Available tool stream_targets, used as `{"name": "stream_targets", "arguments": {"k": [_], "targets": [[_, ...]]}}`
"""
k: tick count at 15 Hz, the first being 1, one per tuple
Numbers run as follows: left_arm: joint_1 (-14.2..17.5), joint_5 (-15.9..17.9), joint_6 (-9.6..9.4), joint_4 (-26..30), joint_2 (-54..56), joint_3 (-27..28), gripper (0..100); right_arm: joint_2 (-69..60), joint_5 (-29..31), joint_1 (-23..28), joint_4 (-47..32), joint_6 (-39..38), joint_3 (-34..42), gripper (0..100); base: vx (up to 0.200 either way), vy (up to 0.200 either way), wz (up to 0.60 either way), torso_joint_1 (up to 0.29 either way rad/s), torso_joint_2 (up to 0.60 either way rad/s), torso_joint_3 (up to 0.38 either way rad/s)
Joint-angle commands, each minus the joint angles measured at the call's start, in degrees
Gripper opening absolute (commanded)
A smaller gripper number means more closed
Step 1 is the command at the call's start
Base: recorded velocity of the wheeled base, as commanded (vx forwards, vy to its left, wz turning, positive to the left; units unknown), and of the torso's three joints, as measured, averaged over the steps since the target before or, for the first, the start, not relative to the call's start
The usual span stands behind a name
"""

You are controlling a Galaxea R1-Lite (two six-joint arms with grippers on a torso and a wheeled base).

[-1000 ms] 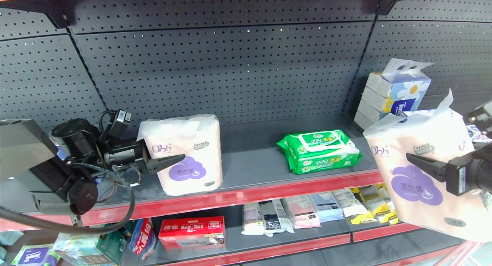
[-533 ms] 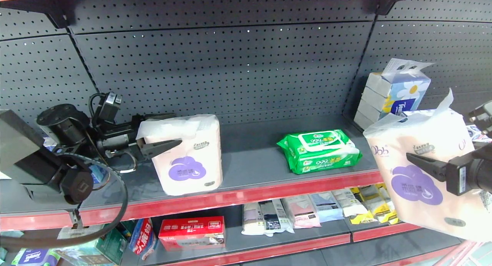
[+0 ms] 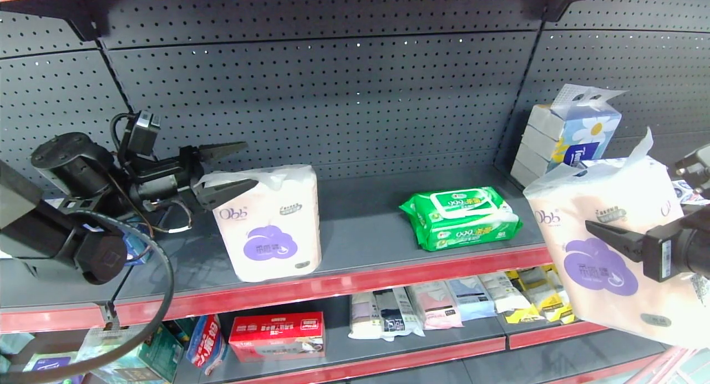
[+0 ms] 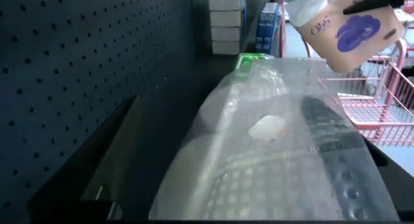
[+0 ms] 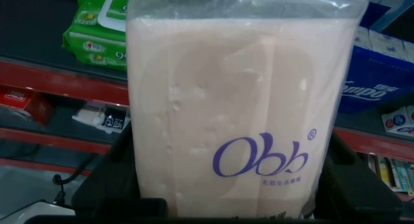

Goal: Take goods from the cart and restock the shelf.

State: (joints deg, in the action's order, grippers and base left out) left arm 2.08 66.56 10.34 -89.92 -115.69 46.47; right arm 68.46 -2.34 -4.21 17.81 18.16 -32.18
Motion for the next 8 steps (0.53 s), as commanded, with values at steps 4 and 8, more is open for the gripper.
{"name": "stream_targets", "arguments": {"k": [4,8], "targets": [[0.11,-3.10,0.91,-0.08,3.72,-0.24,100,0.00,-0.03,-0.01,0.03,-0.06,-0.34,0,0.000,0.000,0.00,0.000,0.00,0.000],[0.20,-10.84,0.91,1.32,5.39,-0.68,100,0.18,-0.12,-0.01,0.12,-0.15,-0.42,0,0.000,0.000,0.00,0.000,0.00,0.000]]}}
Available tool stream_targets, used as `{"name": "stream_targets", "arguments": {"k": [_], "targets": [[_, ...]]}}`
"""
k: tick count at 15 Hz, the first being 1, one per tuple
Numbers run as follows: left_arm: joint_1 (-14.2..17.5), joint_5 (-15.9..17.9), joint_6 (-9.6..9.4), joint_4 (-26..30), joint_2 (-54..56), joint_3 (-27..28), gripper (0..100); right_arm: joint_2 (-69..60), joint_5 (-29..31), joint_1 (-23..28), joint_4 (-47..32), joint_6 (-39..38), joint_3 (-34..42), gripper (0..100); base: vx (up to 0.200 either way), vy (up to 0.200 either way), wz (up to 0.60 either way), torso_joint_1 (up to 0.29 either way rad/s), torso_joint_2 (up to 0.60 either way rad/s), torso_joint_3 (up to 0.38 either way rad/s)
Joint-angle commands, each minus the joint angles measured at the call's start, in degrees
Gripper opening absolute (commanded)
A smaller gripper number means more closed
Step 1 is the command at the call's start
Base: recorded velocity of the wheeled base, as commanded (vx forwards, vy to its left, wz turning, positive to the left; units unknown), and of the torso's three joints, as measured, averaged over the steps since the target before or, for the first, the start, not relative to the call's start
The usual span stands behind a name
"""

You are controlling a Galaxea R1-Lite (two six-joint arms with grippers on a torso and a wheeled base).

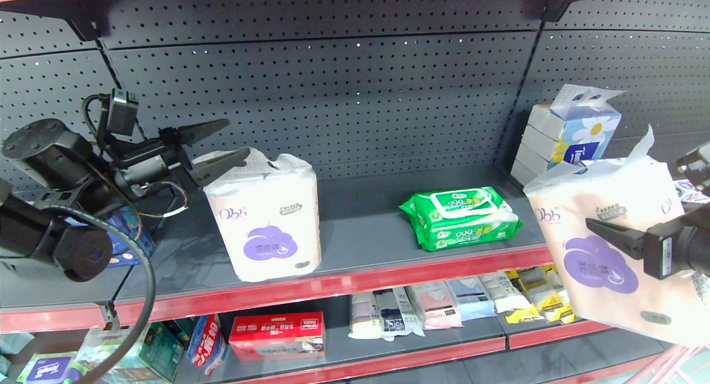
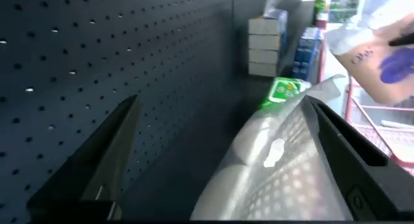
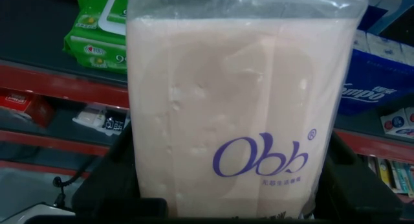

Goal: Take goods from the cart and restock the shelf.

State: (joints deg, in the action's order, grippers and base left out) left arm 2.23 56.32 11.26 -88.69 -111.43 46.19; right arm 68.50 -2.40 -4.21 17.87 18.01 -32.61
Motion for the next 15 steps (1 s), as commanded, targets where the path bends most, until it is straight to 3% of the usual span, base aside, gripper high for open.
{"name": "stream_targets", "arguments": {"k": [1,8,13,14,15], "targets": [[0.05,-2.00,-0.01,0.44,2.19,-1.45,100,0.32,-0.06,-0.01,0.06,0.01,-0.09,0,0.000,0.000,0.00,0.000,0.00,0.000],[0.05,-11.14,-0.01,10.55,10.98,-3.21,100,0.32,-0.06,-0.01,0.06,-0.52,-1.05,0,0.000,0.000,0.00,0.000,0.00,0.000],[0.05,-14.31,-0.01,14.33,15.46,-6.38,100,0.50,-0.15,-0.01,0.06,-1.66,-1.14,0,0.000,0.000,0.00,0.000,0.00,0.000],[0.05,-17.30,-0.01,17.85,16.86,-6.20,100,0.50,-0.32,-0.01,0.06,-1.92,-1.58,0,0.000,0.000,0.00,0.000,0.00,0.000],[0.05,-18.00,-0.28,18.99,17.83,-6.82,100,0.58,-0.32,-0.01,0.06,-1.92,-1.76,0,0.000,0.000,0.00,0.000,0.00,0.000]]}}
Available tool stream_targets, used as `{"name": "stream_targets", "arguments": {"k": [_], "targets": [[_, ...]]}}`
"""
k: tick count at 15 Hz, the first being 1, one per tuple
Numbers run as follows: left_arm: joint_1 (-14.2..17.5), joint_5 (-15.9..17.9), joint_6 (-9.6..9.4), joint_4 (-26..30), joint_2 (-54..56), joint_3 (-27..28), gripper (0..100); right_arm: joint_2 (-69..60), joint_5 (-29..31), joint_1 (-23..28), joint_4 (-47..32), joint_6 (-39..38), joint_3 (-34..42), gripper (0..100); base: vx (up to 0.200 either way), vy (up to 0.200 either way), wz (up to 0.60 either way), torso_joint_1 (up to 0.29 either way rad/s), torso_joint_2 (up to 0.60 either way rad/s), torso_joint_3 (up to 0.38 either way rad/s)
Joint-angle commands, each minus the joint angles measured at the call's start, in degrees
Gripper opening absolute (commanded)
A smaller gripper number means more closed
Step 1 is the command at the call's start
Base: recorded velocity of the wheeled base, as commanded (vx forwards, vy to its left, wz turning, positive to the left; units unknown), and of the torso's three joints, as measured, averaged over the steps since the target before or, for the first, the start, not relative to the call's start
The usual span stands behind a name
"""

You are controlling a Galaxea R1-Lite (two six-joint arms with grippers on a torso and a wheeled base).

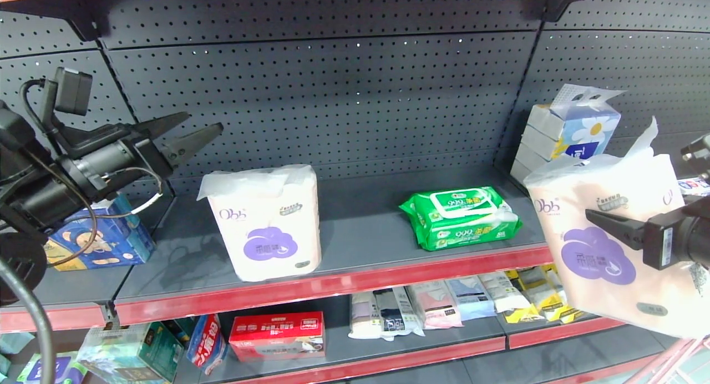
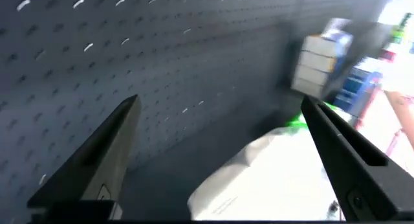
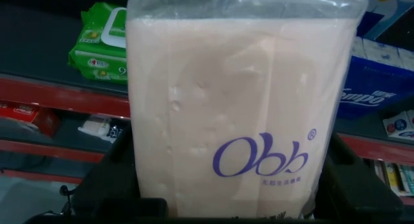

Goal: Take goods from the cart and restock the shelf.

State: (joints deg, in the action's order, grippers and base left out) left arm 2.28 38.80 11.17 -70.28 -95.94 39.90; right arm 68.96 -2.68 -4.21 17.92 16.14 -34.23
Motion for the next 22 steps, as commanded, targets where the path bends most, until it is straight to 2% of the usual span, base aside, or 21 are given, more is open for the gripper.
{"name": "stream_targets", "arguments": {"k": [1,3,4,6,9,10,12,14,15,17,18,22], "targets": [[0.01,-0.48,-0.27,3.04,3.92,-1.23,100,0.12,-0.04,-0.01,0.01,-0.06,-0.13,0,0.000,0.000,0.00,0.000,0.00,0.000],[0.01,-0.66,-0.36,9.63,7.70,-1.40,100,0.12,-0.13,-0.01,0.01,-0.06,-0.13,0,0.000,0.000,0.00,0.000,0.00,0.000],[0.01,-1.10,-0.36,17.37,11.83,-1.23,100,0.12,-0.13,-0.01,0.01,-0.06,-0.13,0,0.000,0.000,0.00,0.000,0.00,0.000],[0.09,-3.47,-0.80,28.44,17.28,-0.79,100,0.12,-0.22,-0.01,0.01,-0.14,-0.13,0,0.000,0.000,0.00,0.000,0.00,0.000],[0.01,-10.41,-6.77,42.86,25.10,-0.88,100,0.12,-0.22,-0.10,0.01,-1.11,-0.31,0,0.000,0.000,0.00,0.000,0.00,0.000],[-0.17,-11.03,-7.30,47.43,28.09,-0.61,100,0.12,-0.22,-0.10,0.01,-1.55,-0.57,0,0.000,0.000,0.00,0.000,0.00,0.000],[-0.17,-12.70,-7.48,52.88,33.19,-1.58,100,-0.06,-0.22,-0.10,0.01,-1.81,-0.66,0,0.000,0.000,0.00,0.000,0.00,0.000],[-0.17,-13.84,-8.09,55.07,37.93,-3.60,100,-0.50,-0.39,-0.45,0.01,-2.25,-0.40,0,0.000,0.000,0.00,0.000,0.00,0.000],[-0.17,-13.84,-9.23,55.86,40.74,-5.01,100,-0.85,-0.39,-0.45,0.01,-2.52,-0.05,0,0.000,0.000,0.00,0.000,0.00,0.000],[-0.17,-13.84,-14.24,59.73,47.07,-9.31,100,-2.34,-0.31,-1.07,-0.08,-2.78,-0.05,0,0.000,0.000,0.00,0.000,0.00,0.000],[-0.17,-13.84,-15.21,61.14,49.36,-10.28,100,-2.87,-0.39,-1.24,-0.08,-2.69,-0.40,0,0.000,0.000,0.00,0.000,0.00,0.000],[-0.17,-14.28,-15.74,75.99,62.89,-10.54,100,-7.26,-0.31,-3.44,-0.17,-0.14,-0.66,0,0.000,0.000,0.00,0.000,0.00,0.000]]}}
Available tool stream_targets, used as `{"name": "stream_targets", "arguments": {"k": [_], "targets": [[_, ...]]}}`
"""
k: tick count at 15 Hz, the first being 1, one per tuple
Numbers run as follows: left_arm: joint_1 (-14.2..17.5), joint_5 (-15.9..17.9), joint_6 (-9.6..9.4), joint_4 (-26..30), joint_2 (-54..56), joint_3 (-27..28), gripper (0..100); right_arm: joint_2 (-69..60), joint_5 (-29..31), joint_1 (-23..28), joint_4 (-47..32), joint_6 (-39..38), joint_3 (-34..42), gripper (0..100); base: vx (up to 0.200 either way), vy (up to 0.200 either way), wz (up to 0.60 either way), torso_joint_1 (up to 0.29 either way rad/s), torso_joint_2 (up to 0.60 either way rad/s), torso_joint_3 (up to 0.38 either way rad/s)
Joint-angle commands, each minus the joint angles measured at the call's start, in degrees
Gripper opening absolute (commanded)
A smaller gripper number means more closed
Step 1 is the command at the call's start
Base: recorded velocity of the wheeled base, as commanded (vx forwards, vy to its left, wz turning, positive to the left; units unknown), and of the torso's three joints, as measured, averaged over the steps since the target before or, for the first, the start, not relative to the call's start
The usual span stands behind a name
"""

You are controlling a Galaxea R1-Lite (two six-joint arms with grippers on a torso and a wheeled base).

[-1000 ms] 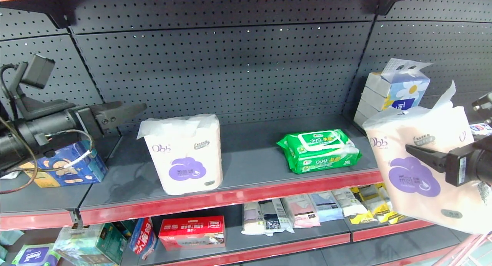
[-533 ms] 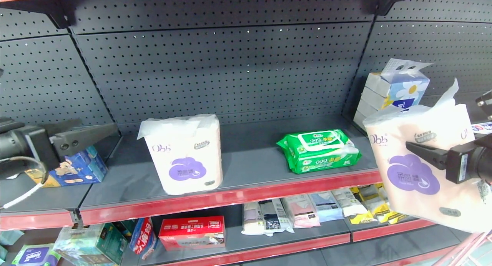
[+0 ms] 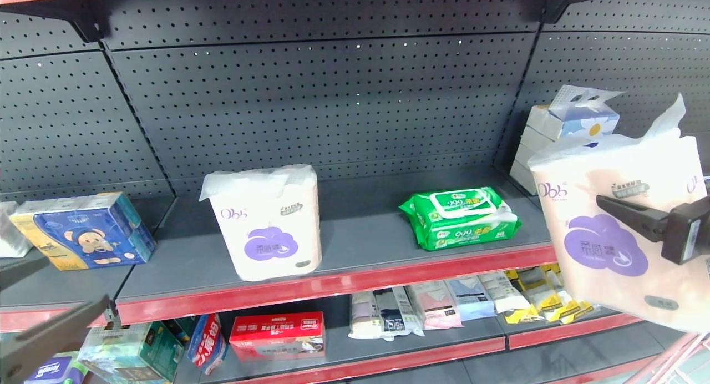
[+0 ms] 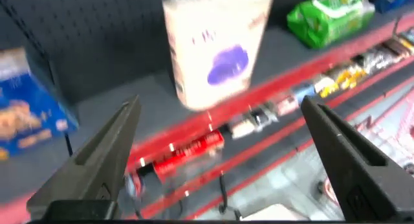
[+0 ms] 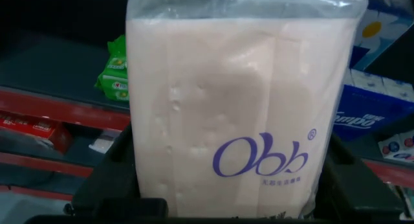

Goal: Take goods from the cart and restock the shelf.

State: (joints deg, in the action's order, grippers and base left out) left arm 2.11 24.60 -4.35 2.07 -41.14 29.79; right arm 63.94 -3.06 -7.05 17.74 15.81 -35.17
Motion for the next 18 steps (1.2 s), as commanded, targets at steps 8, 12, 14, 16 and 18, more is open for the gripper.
{"name": "stream_targets", "arguments": {"k": [8,12,14,16,18], "targets": [[0.18,-2.36,-0.31,20.16,26.11,-0.79,100,-8.74,-1.42,-0.42,0.02,2.73,2.47,0,0.000,0.000,0.00,0.000,0.00,0.000],[0.26,-3.24,-2.06,22.80,30.07,-2.28,100,-10.85,-1.25,-0.34,0.02,2.73,3.18,0,0.000,0.000,0.00,0.000,0.00,0.000],[0.18,-3.68,-2.24,22.71,31.83,-4.04,100,-10.50,-1.33,-0.34,0.02,3.35,3.00,0,0.000,0.000,0.00,0.000,0.00,0.000],[0.18,-3.68,-2.24,22.71,33.15,-5.54,100,-10.24,-1.51,-0.42,0.02,3.44,3.35,0,0.000,0.000,0.00,0.000,0.00,0.000],[0.18,-3.68,-2.15,22.71,34.38,-6.68,100,-9.71,-1.33,-0.42,0.02,3.44,3.35,0,0.000,0.000,0.00,0.000,0.00,0.000]]}}
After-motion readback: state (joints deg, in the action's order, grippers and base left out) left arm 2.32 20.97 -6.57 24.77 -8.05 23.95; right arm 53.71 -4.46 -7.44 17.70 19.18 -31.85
